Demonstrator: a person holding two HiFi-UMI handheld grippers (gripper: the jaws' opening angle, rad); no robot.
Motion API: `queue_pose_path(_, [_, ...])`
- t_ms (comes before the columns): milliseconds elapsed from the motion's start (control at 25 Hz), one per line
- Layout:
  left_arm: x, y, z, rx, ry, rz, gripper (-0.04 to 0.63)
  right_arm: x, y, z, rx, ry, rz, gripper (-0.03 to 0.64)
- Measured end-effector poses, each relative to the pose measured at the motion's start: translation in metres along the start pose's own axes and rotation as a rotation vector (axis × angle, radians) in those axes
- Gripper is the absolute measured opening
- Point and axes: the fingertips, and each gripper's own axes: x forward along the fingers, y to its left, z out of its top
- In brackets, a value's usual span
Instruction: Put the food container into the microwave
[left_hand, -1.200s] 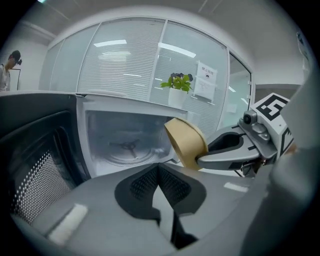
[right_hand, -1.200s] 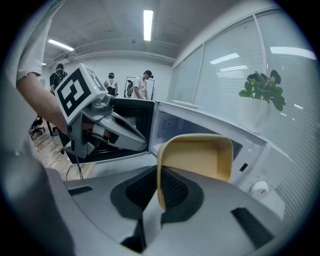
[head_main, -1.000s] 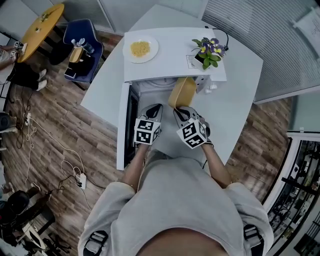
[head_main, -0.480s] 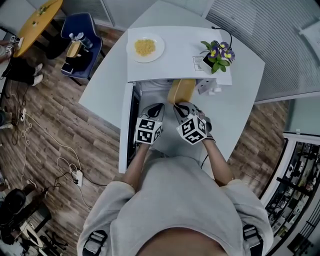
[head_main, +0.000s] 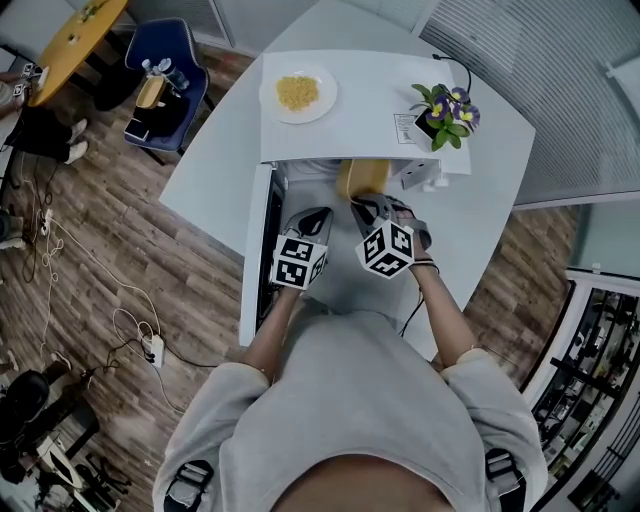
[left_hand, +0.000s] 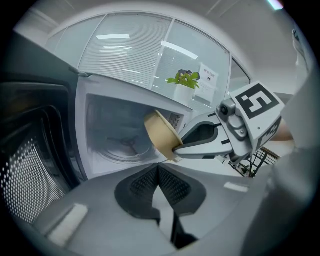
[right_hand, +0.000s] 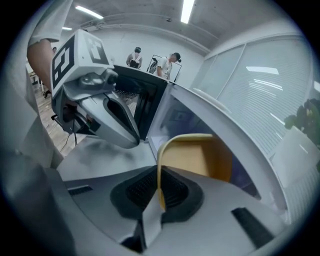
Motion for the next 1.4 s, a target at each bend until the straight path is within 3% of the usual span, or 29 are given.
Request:
queue_pose_path(640, [-0.001, 0.002, -0.001, -0.003, 0.004, 0.006, 0.011, 0.022, -0.009, -0.023, -0.383, 0.164, 0.018, 0.025])
queue_pose_path(1400, [-0.002, 0.003, -0.002, -0.005, 0.005, 0.017, 0.011, 0.059, -0.031, -0.028, -0.419, 0.195, 0.016, 0.025])
